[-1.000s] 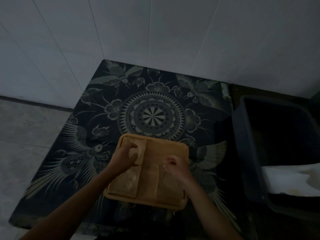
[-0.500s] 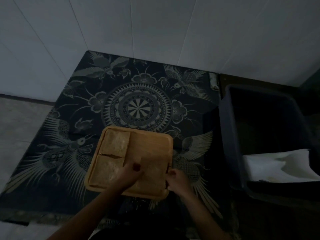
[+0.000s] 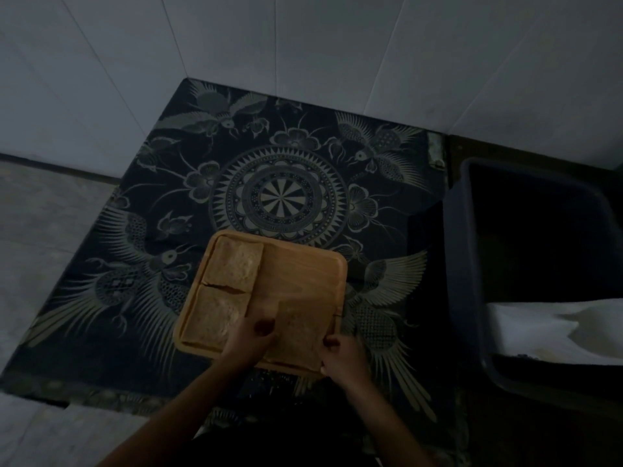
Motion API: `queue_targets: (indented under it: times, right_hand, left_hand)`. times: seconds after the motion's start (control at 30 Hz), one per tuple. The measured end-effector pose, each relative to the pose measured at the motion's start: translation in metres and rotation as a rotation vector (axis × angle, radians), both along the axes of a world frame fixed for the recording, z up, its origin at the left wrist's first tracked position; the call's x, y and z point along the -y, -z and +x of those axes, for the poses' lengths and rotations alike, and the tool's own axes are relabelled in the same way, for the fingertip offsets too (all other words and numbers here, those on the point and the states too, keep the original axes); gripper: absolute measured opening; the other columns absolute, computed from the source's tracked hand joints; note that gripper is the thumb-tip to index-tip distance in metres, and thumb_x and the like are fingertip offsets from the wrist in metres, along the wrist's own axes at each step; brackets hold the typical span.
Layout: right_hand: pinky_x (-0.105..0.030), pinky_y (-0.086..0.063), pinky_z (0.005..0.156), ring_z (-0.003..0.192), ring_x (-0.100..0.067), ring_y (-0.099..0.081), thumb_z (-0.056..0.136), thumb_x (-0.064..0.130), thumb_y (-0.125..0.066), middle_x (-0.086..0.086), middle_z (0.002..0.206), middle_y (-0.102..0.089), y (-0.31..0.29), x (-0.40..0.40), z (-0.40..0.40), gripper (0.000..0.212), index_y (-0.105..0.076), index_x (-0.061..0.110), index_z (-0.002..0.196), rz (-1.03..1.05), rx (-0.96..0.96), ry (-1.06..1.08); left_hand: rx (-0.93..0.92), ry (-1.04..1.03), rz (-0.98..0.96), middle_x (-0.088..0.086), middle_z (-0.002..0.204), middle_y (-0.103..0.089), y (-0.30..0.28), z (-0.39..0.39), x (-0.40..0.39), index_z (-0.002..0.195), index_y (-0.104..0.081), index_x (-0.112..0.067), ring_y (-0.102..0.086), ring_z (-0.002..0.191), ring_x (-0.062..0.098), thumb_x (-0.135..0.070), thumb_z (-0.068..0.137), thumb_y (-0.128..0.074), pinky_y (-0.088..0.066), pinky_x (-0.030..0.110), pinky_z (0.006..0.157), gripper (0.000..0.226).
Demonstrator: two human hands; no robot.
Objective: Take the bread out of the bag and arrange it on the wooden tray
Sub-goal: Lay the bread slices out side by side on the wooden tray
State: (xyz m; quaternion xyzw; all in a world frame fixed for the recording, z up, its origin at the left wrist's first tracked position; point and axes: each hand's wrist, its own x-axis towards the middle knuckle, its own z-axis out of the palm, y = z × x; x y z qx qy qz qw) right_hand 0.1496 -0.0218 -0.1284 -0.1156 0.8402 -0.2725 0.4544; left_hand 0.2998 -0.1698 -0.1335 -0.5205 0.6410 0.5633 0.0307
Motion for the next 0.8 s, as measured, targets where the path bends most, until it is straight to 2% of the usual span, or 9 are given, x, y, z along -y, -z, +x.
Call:
queue_targets:
  times: [0.1, 0.17, 0.3, 0.4, 0.47, 0.5, 0.6, 0.7, 0.8]
  right_hand:
    - [-0.05, -0.062, 0.085, 0.091, -0.021, -0.074, 0.094, 0.028, -0.069, 0.007, 0.093, -0.073, 0.001, -0.001, 0.002, 0.005, -0.071, 0.026, 0.09, -0.022, 0.043, 0.057]
    - [-0.05, -0.062, 0.086, 0.094, -0.022, -0.074, 0.094, 0.029, -0.07, 0.005, 0.097, -0.073, 0.0, 0.0, 0.001, 0.003, -0.07, 0.026, 0.094, -0.028, 0.043, 0.079]
    - [-0.048, -0.063, 0.084, 0.093, -0.02, -0.072, 0.092, 0.031, -0.07, 0.008, 0.093, -0.07, -0.006, 0.004, 0.0, 0.004, -0.067, 0.03, 0.089, -0.022, 0.035, 0.112]
    - [-0.048, -0.063, 0.086, 0.094, -0.019, -0.071, 0.092, 0.032, -0.071, 0.007, 0.096, -0.071, -0.009, 0.006, -0.004, 0.012, -0.064, 0.034, 0.082, -0.04, 0.066, 0.172]
    - [-0.044, -0.063, 0.085, 0.094, -0.018, -0.072, 0.092, 0.031, -0.073, 0.003, 0.1, -0.074, -0.012, 0.007, -0.008, 0.01, -0.067, 0.033, 0.083, -0.069, 0.092, 0.196]
    - [-0.039, -0.064, 0.079, 0.093, -0.017, -0.072, 0.091, 0.031, -0.074, 0.002, 0.101, -0.076, -0.015, 0.008, -0.012, 0.006, -0.07, 0.03, 0.087, -0.089, 0.116, 0.21]
    - [-0.027, -0.057, 0.063, 0.091, -0.015, -0.074, 0.091, 0.032, -0.076, 0.002, 0.102, -0.077, -0.025, 0.015, -0.024, 0.01, -0.074, 0.024, 0.096, -0.137, 0.157, 0.243]
    - [-0.023, -0.054, 0.061, 0.091, -0.012, -0.073, 0.091, 0.034, -0.075, 0.004, 0.101, -0.077, -0.033, 0.027, -0.039, 0.006, -0.072, 0.028, 0.094, -0.175, 0.165, 0.268]
    - [-0.028, -0.059, 0.067, 0.089, -0.011, -0.073, 0.09, 0.035, -0.074, 0.007, 0.096, -0.077, -0.034, 0.044, -0.055, 0.004, -0.072, 0.032, 0.088, -0.193, 0.126, 0.254]
  left_hand:
    - [-0.011, -0.003, -0.007, -0.001, 0.098, -0.079, -0.001, 0.002, -0.002, 0.11, -0.078, -0.015, -0.071, 0.085, 0.006, -0.013, 0.086, -0.076, -0.055, 0.021, 0.071, 0.024]
    - [-0.006, -0.015, -0.002, 0.0, 0.098, -0.079, -0.002, 0.0, -0.003, 0.11, -0.078, -0.015, -0.071, 0.086, 0.007, -0.014, 0.086, -0.076, -0.054, 0.021, 0.072, 0.024]
    - [0.017, -0.091, 0.014, 0.001, 0.089, -0.078, -0.004, -0.005, -0.002, 0.099, -0.079, -0.014, -0.074, 0.086, 0.018, -0.012, 0.083, -0.078, -0.056, 0.028, 0.073, 0.017]
    - [0.006, -0.175, 0.134, 0.009, 0.092, -0.075, -0.009, -0.012, 0.002, 0.094, -0.075, -0.01, -0.072, 0.089, 0.028, -0.008, 0.082, -0.079, -0.056, 0.032, 0.071, 0.013]
    - [-0.028, -0.241, 0.234, 0.013, 0.096, -0.072, -0.014, -0.017, 0.006, 0.088, -0.072, -0.01, -0.07, 0.087, 0.027, -0.004, 0.082, -0.078, -0.055, 0.032, 0.068, 0.011]
    - [-0.049, -0.261, 0.264, 0.013, 0.096, -0.072, -0.017, -0.019, 0.009, 0.086, -0.07, -0.011, -0.069, 0.085, 0.025, -0.003, 0.082, -0.078, -0.054, 0.03, 0.065, 0.012]
    - [-0.097, -0.259, 0.283, 0.008, 0.099, -0.072, -0.027, -0.029, 0.021, 0.089, -0.07, -0.017, -0.068, 0.083, 0.016, -0.009, 0.084, -0.077, -0.051, 0.023, 0.059, 0.012]
    - [-0.143, -0.248, 0.281, 0.006, 0.103, -0.071, -0.033, -0.041, 0.035, 0.101, -0.07, -0.014, -0.068, 0.088, 0.015, -0.013, 0.086, -0.077, -0.053, 0.019, 0.057, 0.017]
    - [-0.157, -0.22, 0.258, 0.008, 0.106, -0.07, -0.037, -0.058, 0.05, 0.105, -0.069, -0.013, -0.068, 0.094, 0.018, -0.012, 0.086, -0.077, -0.054, 0.025, 0.067, 0.02]
